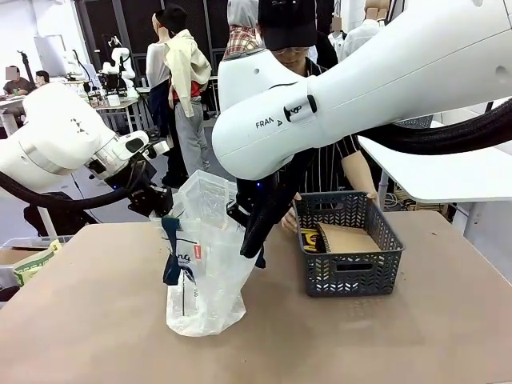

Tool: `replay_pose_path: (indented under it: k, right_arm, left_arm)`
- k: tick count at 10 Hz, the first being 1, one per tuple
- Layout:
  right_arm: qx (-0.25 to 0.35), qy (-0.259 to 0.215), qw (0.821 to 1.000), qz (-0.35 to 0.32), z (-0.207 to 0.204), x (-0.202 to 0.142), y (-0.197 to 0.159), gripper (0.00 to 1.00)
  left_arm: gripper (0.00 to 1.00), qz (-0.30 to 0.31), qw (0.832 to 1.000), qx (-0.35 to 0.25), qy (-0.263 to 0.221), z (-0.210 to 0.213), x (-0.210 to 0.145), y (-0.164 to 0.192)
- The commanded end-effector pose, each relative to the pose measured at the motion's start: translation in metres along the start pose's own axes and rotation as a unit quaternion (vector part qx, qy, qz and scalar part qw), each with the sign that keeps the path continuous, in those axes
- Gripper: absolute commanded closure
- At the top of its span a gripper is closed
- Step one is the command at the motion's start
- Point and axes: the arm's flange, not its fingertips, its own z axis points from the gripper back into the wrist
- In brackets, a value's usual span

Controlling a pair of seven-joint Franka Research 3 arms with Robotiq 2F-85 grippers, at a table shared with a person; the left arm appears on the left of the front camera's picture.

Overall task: Transfer purchased items from the store into the shopping bag.
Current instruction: Open the Reusable shopping bag in the center of the table.

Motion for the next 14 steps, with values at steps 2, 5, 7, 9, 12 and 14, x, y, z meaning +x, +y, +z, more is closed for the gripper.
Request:
replay_pose_path:
  k: [2, 5, 7, 9, 12, 14]
  right_arm:
    - [0.000, -0.001, 1.000, 0.000, -0.0012, -0.0017, -0.0004, 1.00]
    - [0.000, -0.001, 1.000, 0.000, -0.0012, -0.0017, -0.0004, 1.00]
    - [0.000, -0.001, 1.000, 0.000, -0.0012, -0.0017, -0.0004, 1.00]
    - [0.000, -0.001, 1.000, 0.000, -0.0012, -0.0017, -0.0004, 1.00]
    - [0.000, -0.001, 1.000, 0.000, -0.0012, -0.0017, -0.0004, 1.00]
    - [0.000, -0.001, 1.000, 0.000, -0.0012, -0.0017, -0.0004, 1.00]
  left_arm:
    - [1.00, 0.001, 1.000, 0.000, -0.002, 0.0008, -0.0018, -0.0008]
    - [1.00, 0.001, 1.000, 0.000, -0.002, 0.0008, -0.0018, -0.0008]
    - [1.00, 0.001, 1.000, 0.000, -0.002, 0.0008, -0.0018, -0.0008]
    - [1.00, 0.001, 1.000, 0.000, -0.002, 0.0008, -0.0018, -0.0008]
    - [1.00, 0.001, 1.000, 0.000, -0.002, 0.0008, -0.0018, -0.0008]
    - [1.00, 0.001, 1.000, 0.000, -0.002, 0.0008, -0.0018, -0.0008]
